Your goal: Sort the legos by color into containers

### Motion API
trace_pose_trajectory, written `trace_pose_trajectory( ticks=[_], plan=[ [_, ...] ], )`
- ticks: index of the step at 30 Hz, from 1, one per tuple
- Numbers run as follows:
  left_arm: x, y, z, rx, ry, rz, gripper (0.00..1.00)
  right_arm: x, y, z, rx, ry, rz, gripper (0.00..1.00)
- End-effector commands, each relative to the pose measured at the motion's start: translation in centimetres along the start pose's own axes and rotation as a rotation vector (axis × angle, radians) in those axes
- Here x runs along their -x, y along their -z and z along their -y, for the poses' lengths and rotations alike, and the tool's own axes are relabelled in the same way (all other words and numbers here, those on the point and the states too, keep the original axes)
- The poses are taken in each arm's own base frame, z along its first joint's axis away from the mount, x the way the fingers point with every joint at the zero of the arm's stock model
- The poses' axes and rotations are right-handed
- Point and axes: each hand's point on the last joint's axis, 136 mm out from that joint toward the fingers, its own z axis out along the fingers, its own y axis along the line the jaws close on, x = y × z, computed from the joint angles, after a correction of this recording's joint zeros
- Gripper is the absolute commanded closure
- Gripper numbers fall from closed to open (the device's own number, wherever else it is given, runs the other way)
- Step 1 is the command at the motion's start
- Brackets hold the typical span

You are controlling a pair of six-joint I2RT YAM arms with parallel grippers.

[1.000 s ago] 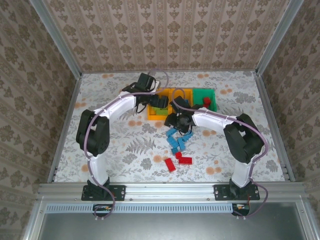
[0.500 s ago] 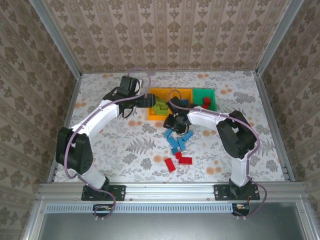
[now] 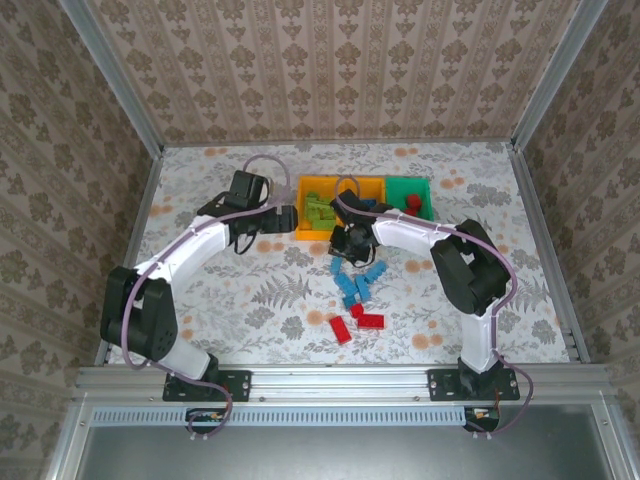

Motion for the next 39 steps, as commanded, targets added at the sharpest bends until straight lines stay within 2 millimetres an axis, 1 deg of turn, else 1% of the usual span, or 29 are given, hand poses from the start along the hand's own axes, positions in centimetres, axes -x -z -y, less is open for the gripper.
trace_pose_trajectory(
  ticks=[1,3,6,8,11,15,18,21,25,27,28,29,30,33,36,37,39],
  plan=[
    [0.2,1.3,-0.3,0.003,0.025,0.040,0.00,0.7,1.8,-1.0,0.015,0.028,0.036,0.80],
    [-0.2,1.5,-0.7,0.015,0.027,0.041,0.00,1.8,3.6,-1.7,0.032,0.053,0.087,0.80],
    [-1.1,1.7,-1.1,0.024,0.027,0.036,0.00,4.2,6.5,-2.3,0.048,0.090,0.180,0.81],
    [-1.7,1.6,-1.2,0.024,0.027,0.026,0.00,5.3,8.0,-1.5,0.033,0.090,0.206,0.81],
    [-2.3,1.6,-1.2,0.025,0.028,0.015,0.00,7.1,9.3,-0.4,0.032,0.071,0.238,0.82],
    [-2.6,1.5,-0.4,0.009,0.007,0.022,0.00,9.7,10.1,0.9,0.009,0.061,0.289,0.82],
    [-3.2,1.3,1.9,-0.025,-0.058,0.017,0.00,11.9,10.0,1.6,-0.025,0.069,0.316,0.82],
    [-4.1,0.9,4.3,-0.060,-0.135,0.000,0.00,13.7,9.3,1.8,-0.038,0.075,0.321,0.82],
    [-5.7,0.4,8.1,-0.134,-0.283,-0.018,0.00,15.4,8.5,2.0,-0.054,0.087,0.322,0.76],
    [-6.5,0.1,9.5,-0.186,-0.324,-0.039,0.00,15.8,8.3,2.1,-0.053,0.092,0.319,0.70],
    [-6.9,-0.1,10.0,-0.203,-0.337,-0.051,0.00,16.0,8.3,2.1,-0.053,0.092,0.318,0.61],
    [-7.2,-0.4,10.3,-0.212,-0.341,-0.062,0.00,16.1,8.5,2.2,-0.052,0.093,0.318,0.49],
    [-7.5,-0.5,10.4,-0.214,-0.342,-0.074,0.00,16.0,8.7,2.1,-0.050,0.096,0.320,0.40],
    [-8.1,-0.9,10.7,-0.214,-0.349,-0.088,0.00,15.6,9.9,1.7,-0.021,0.109,0.329,0.36],
    [-8.1,-1.1,10.6,-0.210,-0.340,-0.077,0.00,14.4,11.1,1.4,0.014,0.120,0.325,0.23],
    [-8.1,-1.1,10.6,-0.206,-0.337,-0.075,0.00,13.9,11.5,1.6,0.018,0.122,0.319,0.21],
    [-8.0,-1.2,10.4,-0.194,-0.332,-0.072,0.00,12.4,12.0,2.3,0.010,0.122,0.305,0.21]
  ],
)
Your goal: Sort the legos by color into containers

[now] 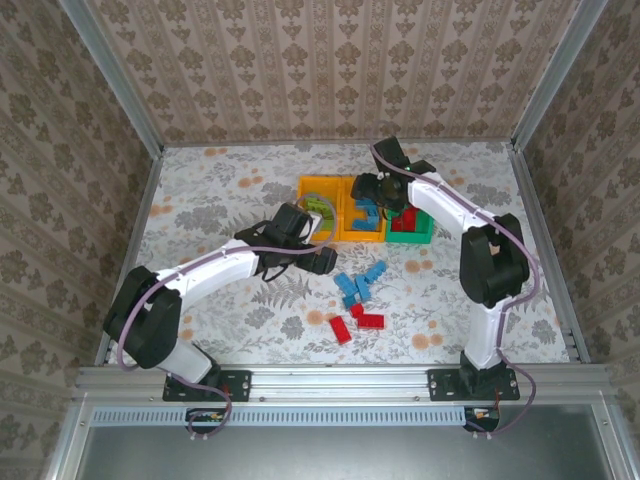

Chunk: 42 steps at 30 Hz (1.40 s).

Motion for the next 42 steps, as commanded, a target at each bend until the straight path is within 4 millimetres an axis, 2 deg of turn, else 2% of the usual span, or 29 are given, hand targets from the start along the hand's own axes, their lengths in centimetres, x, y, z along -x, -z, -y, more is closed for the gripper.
trace_pose_trajectory(
  ticks=[1,6,8,11,16,19,21,26,29,33,37,42],
  plan=[
    [0.6,-0.1,0.1,0.006,-0.008,0.021,0.00,-1.6,3.5,-0.1,0.032,0.011,-0.005,0.22],
    [0.3,-0.4,-1.0,0.064,0.015,0.012,0.00,-7.0,3.8,2.3,-0.013,0.025,-0.094,0.28],
    [0.3,-0.5,-1.1,0.061,0.024,0.015,0.00,-9.6,3.6,3.5,-0.053,0.021,-0.151,0.28],
    [0.5,-0.5,-1.0,0.049,0.025,0.029,0.00,-12.9,2.9,4.3,-0.073,-0.028,-0.215,0.28],
    [0.3,-0.5,-1.0,0.052,0.027,0.029,0.00,-16.6,1.2,4.3,-0.067,-0.138,-0.284,0.28],
    [0.1,-0.5,-1.1,0.053,0.027,0.025,0.00,-17.8,0.2,4.4,-0.091,-0.163,-0.306,0.28],
    [0.0,-0.5,-1.1,0.053,0.027,0.026,0.00,-18.2,-0.4,4.7,-0.111,-0.168,-0.317,0.28],
    [-0.5,-0.5,-1.3,0.058,0.029,0.021,0.00,-17.5,-1.7,4.6,-0.126,-0.161,-0.292,0.31],
    [-0.5,-0.4,-1.3,0.061,0.029,0.024,0.00,-17.4,-2.2,4.6,-0.137,-0.154,-0.297,0.40],
    [-0.5,-0.4,-1.4,0.063,0.026,0.025,0.00,-17.6,-2.6,4.7,-0.146,-0.147,-0.306,0.60],
    [-0.5,-0.4,-1.4,0.063,0.025,0.026,0.00,-16.6,-1.3,4.6,-0.139,-0.137,-0.258,0.75],
    [-0.6,-0.7,-1.2,0.050,0.031,0.022,0.00,-14.5,1.5,4.1,-0.134,-0.088,-0.187,0.76]
  ],
)
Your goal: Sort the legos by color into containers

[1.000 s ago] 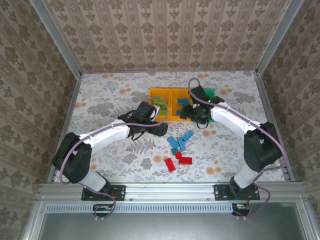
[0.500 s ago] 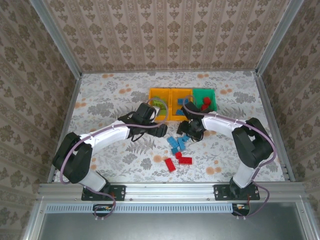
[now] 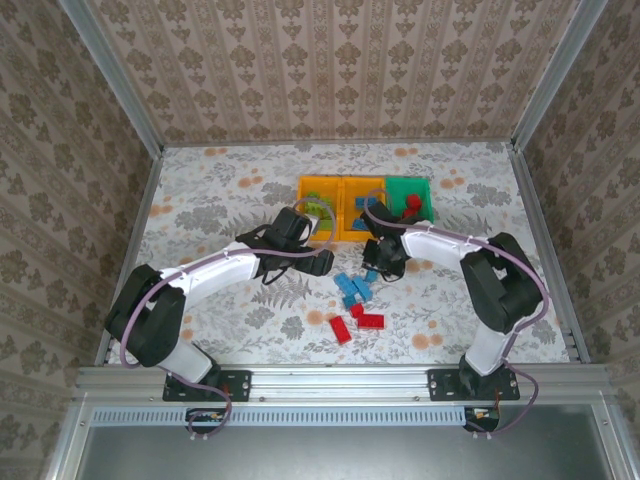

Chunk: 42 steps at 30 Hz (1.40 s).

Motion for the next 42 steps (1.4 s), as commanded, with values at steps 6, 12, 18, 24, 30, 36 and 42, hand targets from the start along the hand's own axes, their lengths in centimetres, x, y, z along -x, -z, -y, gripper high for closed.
trace_pose_trajectory(
  ticks=[6,12,18,24,30,36,42],
  plan=[
    [0.6,0.2,1.0,-0.032,-0.010,0.028,0.00,5.6,7.9,-3.9,0.064,0.140,0.241,0.76],
    [0.3,0.1,1.5,-0.034,-0.016,0.016,0.00,10.8,8.2,-6.8,0.020,0.250,0.327,0.74],
    [-0.2,0.4,1.1,-0.015,-0.008,0.018,0.00,14.6,5.5,-8.2,0.027,0.237,0.336,0.69],
    [-0.5,0.6,0.9,-0.008,-0.003,0.020,0.00,15.9,5.2,-8.9,0.055,0.231,0.342,0.35],
    [-0.6,0.4,0.9,-0.010,0.003,0.019,0.00,13.7,8.4,-8.8,0.140,0.260,0.359,0.19],
    [-0.6,0.3,0.5,0.014,0.009,0.022,0.00,7.6,9.1,-6.3,0.182,0.376,0.310,0.25],
    [-0.3,0.6,-0.9,0.053,0.076,0.042,0.00,0.7,6.9,-3.9,0.205,0.486,0.218,0.30]
  ],
)
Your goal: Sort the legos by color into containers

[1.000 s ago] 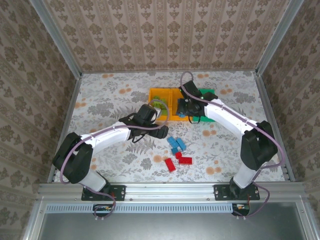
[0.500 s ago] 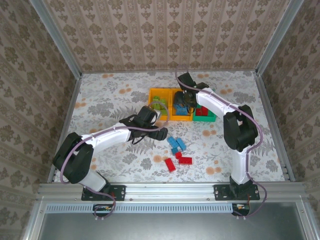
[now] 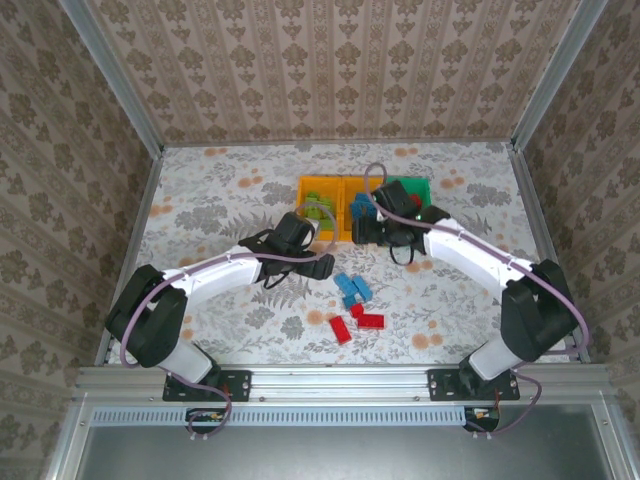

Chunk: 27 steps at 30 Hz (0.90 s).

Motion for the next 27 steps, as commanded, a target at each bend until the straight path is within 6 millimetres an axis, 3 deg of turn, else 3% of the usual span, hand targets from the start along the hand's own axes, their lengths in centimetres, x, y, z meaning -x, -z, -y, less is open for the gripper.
trace_pose_trajectory(
  ticks=[1,9,16,27],
  plan=[
    [0.6,1.0,-1.2,0.028,0.074,0.044,0.00,-3.7,-0.5,-0.9,0.054,0.088,-0.046,0.32],
    [0.1,1.6,-3.3,0.037,0.170,0.067,0.00,-9.2,-3.0,-1.8,0.036,0.208,-0.164,0.37],
    [-0.4,2.4,-4.2,0.050,0.189,0.074,0.00,-10.9,-4.9,-1.0,-0.028,0.237,-0.223,0.47],
    [-0.5,2.3,-4.2,0.040,0.205,0.075,0.00,-12.0,-4.9,0.5,-0.080,0.232,-0.238,0.71]
  ],
)
